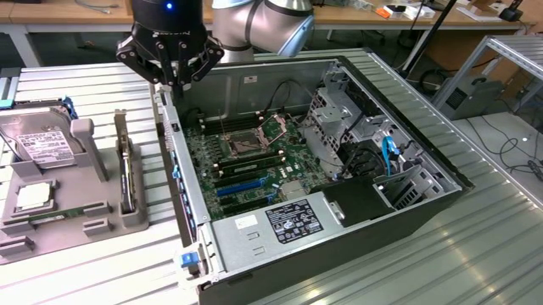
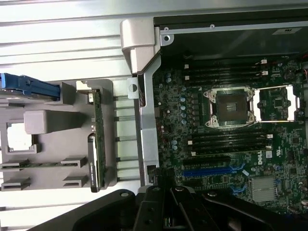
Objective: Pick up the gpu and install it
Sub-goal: 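Reach for the gpu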
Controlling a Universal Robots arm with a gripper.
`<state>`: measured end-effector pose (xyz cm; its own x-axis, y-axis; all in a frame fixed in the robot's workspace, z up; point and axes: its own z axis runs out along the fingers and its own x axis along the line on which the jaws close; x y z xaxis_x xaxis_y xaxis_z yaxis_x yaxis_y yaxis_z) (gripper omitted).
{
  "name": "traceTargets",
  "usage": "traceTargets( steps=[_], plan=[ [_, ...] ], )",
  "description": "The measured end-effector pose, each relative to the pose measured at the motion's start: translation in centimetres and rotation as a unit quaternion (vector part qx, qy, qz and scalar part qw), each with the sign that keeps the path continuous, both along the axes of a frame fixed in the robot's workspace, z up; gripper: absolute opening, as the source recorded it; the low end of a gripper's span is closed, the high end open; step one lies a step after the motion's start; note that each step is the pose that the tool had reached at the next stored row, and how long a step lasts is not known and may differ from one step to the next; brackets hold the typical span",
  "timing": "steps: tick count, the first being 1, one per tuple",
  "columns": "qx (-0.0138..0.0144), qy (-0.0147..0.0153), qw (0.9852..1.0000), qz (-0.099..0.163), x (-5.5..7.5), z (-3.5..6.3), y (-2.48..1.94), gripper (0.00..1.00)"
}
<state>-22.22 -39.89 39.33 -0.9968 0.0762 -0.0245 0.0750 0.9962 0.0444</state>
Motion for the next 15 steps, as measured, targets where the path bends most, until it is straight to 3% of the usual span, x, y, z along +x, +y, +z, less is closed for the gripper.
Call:
traceTargets(
  steps=[15],
  plan=[
    [0.0,0.0,1.0,0.0,-1.3,0.0,0.0,0.11]
  ],
)
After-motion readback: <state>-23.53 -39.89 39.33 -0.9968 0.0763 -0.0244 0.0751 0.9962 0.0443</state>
